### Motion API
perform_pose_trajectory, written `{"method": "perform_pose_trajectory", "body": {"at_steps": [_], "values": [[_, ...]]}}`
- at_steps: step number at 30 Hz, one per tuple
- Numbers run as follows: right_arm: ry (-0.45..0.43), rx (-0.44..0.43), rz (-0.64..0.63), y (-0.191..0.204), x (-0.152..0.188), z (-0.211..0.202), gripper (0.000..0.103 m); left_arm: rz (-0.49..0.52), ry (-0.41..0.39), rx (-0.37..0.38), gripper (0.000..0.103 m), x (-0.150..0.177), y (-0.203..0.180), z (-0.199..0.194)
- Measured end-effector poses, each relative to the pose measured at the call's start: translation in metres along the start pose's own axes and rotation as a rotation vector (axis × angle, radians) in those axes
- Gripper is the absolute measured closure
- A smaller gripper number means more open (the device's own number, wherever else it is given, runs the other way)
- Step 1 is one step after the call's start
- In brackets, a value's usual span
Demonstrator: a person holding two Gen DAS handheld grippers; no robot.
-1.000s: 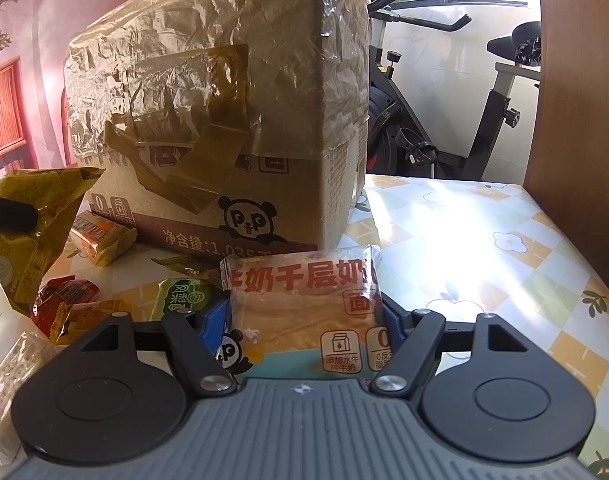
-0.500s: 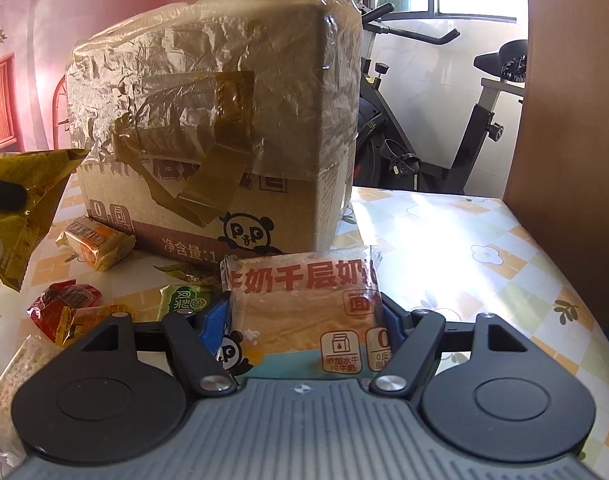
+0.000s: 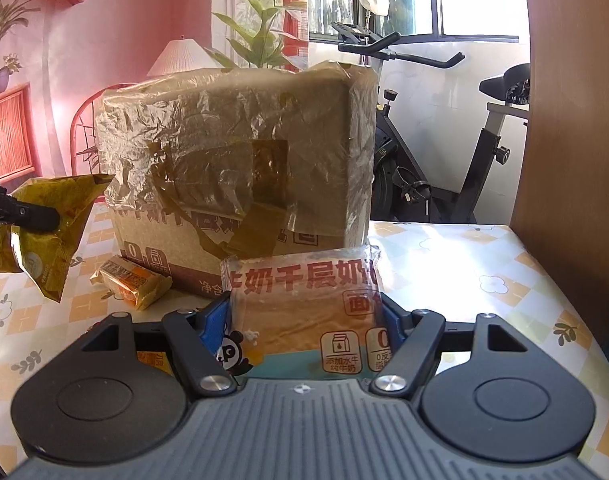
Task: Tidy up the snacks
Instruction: 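Carry both packets over the lined box and open both tools to drop them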
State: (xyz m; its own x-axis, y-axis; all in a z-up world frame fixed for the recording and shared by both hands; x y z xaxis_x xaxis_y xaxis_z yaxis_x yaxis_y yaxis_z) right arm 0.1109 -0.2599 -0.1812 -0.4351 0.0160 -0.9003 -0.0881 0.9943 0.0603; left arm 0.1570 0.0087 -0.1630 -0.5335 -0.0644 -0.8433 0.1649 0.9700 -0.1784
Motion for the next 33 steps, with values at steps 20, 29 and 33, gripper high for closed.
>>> {"method": "perform_pose_trajectory", "body": {"at_steps": [20, 29, 33], "values": [[-0.219, -0.066, 0.009, 0.017, -0.103, -0.051, 0.029, 0.046, -0.174, 0.056, 0.032, -0.073, -0.026, -0.035], [-0.274, -0.099, -0.097, 0.018, -0.194, -0.001, 0.029, 0.159, -0.236, 0.069, 0.032, -0.164, -0.070, 0.008], [-0.279, -0.078, -0.148, 0.015, -0.210, 0.044, 0.029, 0.186, -0.196, 0.042, 0.032, -0.187, -0.084, 0.058]]}}
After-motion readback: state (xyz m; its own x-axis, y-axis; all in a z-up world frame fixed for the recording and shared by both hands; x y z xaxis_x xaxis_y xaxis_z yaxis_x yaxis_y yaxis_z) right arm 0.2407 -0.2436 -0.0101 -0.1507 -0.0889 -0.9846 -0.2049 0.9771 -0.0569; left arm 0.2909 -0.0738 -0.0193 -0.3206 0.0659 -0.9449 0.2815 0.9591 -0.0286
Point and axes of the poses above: each gripper's, at about its wrist camera, not at the fingertips, and z roughly the way its jaws point, y to its left, x to its underside, the point moved 7 cm from there along z, roughly the way its jaws point, and after that the axes turned 2 degrees about -x, right-handed, at the moved point
